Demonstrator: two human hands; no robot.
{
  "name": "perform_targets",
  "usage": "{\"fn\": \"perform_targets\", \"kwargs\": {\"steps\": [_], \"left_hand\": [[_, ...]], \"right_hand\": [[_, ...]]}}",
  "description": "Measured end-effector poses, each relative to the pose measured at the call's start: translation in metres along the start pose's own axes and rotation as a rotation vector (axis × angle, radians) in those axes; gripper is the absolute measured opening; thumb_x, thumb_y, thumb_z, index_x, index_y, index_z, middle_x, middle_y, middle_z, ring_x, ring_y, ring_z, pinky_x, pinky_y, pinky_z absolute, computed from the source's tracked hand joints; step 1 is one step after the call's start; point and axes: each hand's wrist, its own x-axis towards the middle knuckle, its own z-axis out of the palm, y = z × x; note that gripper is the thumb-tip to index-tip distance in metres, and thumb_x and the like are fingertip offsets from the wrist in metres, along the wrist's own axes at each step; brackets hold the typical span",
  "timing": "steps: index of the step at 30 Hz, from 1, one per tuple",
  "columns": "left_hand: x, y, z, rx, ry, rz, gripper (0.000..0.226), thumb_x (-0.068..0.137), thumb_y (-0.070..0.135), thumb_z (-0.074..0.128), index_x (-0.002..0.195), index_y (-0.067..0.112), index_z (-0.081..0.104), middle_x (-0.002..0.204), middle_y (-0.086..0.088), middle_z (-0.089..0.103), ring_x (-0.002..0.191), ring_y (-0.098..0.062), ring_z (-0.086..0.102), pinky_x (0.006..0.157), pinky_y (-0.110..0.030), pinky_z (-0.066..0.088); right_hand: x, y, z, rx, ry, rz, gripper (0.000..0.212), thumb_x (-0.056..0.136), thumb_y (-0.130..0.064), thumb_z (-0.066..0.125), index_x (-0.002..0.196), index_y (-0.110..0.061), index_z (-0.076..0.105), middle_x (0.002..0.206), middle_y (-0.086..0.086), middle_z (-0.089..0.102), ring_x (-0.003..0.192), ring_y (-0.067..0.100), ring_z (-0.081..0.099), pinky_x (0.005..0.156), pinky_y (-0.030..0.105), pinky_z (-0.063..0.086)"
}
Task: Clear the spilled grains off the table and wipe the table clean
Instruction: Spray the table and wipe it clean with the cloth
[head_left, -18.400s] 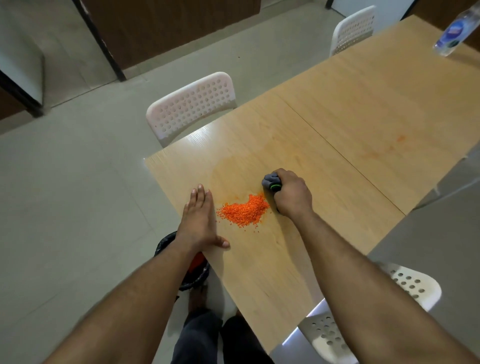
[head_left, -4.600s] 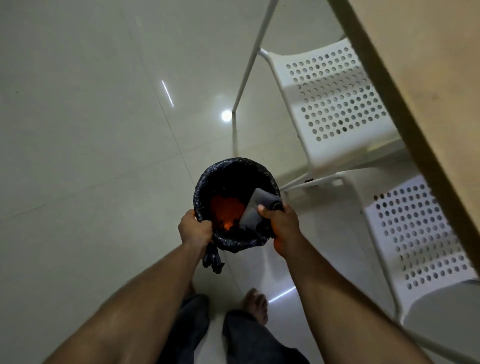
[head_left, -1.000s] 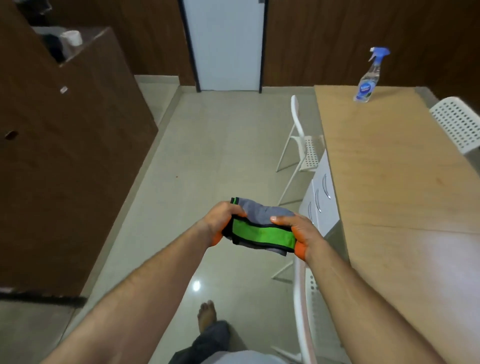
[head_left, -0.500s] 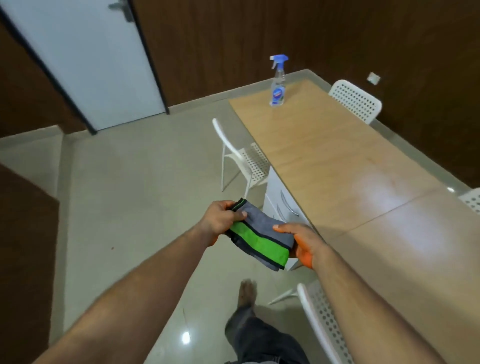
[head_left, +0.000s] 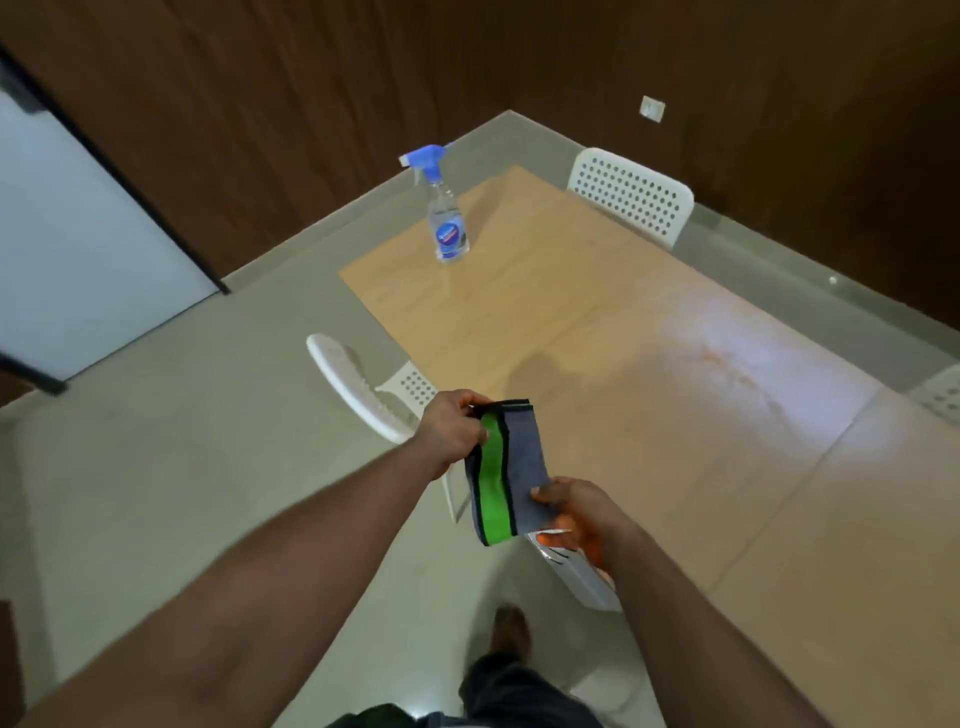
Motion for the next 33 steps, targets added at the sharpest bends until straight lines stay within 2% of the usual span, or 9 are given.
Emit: {"fn": "perform_targets", "kwargs": {"steps": [2,5,8,11,14,23,26,29,33], "left_hand": [[0.039,0.017,0.009,0.066,-0.017,-0.002,0.048,0.075,-0.020,0.063,0.104,0.015,0.075,0.097,-0.017,0.076,0.085,-0.027,0.069,0.076,-0.041,0.061],[0.093,0.036,0.024,0.195,-0.069,0.054,0.044,0.077,-0.018,0.063,0.103,0.015,0.076,0.097,-0.014,0.076,0.089,-0.027,0.068,0.074,-0.035,0.058],[0.140,0.055,0.040,0.293,-0.113,0.104,0.038,0.082,-0.015,0.065,0.108,0.011,0.076,0.094,-0.012,0.074,0.089,-0.026,0.068,0.076,-0.038,0.059],[0.182,0.066,0.049,0.339,-0.164,0.141,0.035,0.087,-0.012,0.063,0.111,0.010,0.076,0.088,-0.006,0.069,0.086,-0.023,0.065,0.071,-0.026,0.049],[0.217,0.065,0.054,0.403,-0.214,0.205,0.038,0.088,-0.011,0.059,0.115,0.011,0.075,0.099,-0.007,0.073,0.097,-0.023,0.068,0.082,-0.024,0.053],[0.281,0.061,0.059,0.454,-0.480,0.289,0.039,0.090,-0.002,0.068,0.127,0.008,0.070,0.113,-0.009,0.073,0.105,-0.022,0.069,0.095,-0.025,0.054],[0.287,0.062,0.053,0.440,-0.601,0.315,0.047,0.091,-0.005,0.066,0.137,0.006,0.063,0.125,-0.011,0.070,0.115,-0.022,0.067,0.101,-0.024,0.051],[0.291,0.060,0.040,0.443,-0.664,0.351,0.053,0.093,-0.005,0.067,0.144,0.005,0.058,0.135,-0.013,0.066,0.125,-0.023,0.063,0.111,-0.032,0.049],[0.293,0.057,0.012,0.432,-0.687,0.357,0.057,0.093,0.001,0.072,0.147,0.007,0.055,0.143,-0.010,0.061,0.128,-0.022,0.060,0.112,-0.036,0.049]], "right_hand": [[0.021,-0.015,-0.004,0.045,0.044,-0.011,0.035,0.075,-0.022,0.077,0.108,-0.012,0.070,0.101,0.010,0.076,0.087,0.026,0.070,0.067,0.032,0.057],[0.052,-0.028,-0.001,0.122,0.113,-0.011,0.011,0.096,-0.007,0.065,0.107,-0.010,0.065,0.102,0.013,0.073,0.086,0.026,0.069,0.070,0.035,0.060],[0.081,-0.035,0.005,0.241,0.189,0.018,0.013,0.101,-0.001,0.061,0.111,-0.009,0.064,0.102,0.012,0.074,0.085,0.026,0.070,0.067,0.035,0.060],[0.111,-0.042,0.019,0.349,0.244,0.022,0.015,0.102,-0.002,0.061,0.114,-0.011,0.064,0.109,0.012,0.074,0.094,0.029,0.071,0.070,0.037,0.060],[0.135,-0.051,0.036,0.437,0.323,0.020,0.017,0.102,-0.002,0.062,0.116,-0.012,0.066,0.118,0.013,0.074,0.109,0.036,0.070,0.077,0.043,0.061],[0.163,-0.066,0.073,0.430,0.678,0.030,0.008,0.098,-0.002,0.066,0.106,-0.004,0.065,0.107,0.016,0.073,0.094,0.034,0.073,0.078,0.052,0.065],[0.163,-0.073,0.082,0.287,0.751,0.087,0.019,0.087,-0.018,0.069,0.102,-0.007,0.066,0.101,0.016,0.073,0.087,0.035,0.074,0.073,0.057,0.065],[0.162,-0.081,0.087,-0.101,0.788,0.133,0.044,0.068,-0.039,0.059,0.096,-0.006,0.065,0.092,0.013,0.075,0.082,0.033,0.074,0.068,0.040,0.061],[0.146,-0.103,0.102,-0.470,0.924,0.191,0.028,0.086,-0.018,0.066,0.106,-0.007,0.049,0.106,0.011,0.065,0.100,0.034,0.067,0.069,0.030,0.041]]}}
